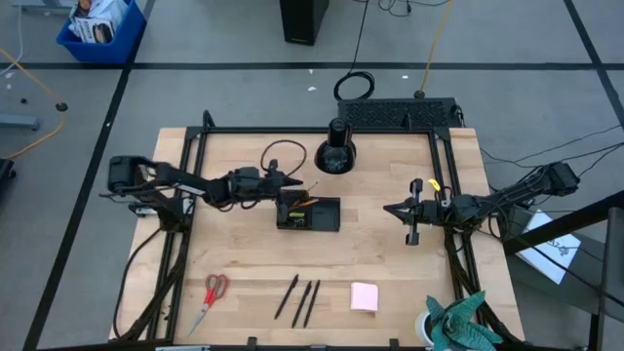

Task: Pick and place office supplies into organizer
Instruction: Put the left pen into the desk organizer

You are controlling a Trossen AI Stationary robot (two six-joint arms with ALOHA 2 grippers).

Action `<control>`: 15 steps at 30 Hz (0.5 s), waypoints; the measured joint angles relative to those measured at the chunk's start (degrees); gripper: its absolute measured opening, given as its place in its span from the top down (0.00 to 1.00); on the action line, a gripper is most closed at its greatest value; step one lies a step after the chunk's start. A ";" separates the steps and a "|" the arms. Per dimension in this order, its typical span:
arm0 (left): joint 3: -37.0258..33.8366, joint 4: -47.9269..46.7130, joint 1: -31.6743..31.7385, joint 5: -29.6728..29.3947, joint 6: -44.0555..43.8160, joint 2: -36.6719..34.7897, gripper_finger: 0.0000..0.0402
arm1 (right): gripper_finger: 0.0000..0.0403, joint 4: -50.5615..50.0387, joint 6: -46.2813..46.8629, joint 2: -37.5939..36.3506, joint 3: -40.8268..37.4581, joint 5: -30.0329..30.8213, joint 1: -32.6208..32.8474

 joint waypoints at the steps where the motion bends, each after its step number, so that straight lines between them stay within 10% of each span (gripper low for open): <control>1: 0.09 -0.82 -0.69 -2.26 0.37 -2.38 0.68 | 0.99 0.00 0.00 -0.01 -0.01 0.00 0.00; 8: 10.03 -35.33 -10.29 -21.87 -1.95 -19.40 0.68 | 0.99 -0.41 0.19 0.00 0.01 0.00 0.02; 15: 24.48 -71.68 -24.43 -29.37 -26.50 -17.51 0.68 | 0.99 -0.32 1.37 0.01 -0.01 0.00 0.00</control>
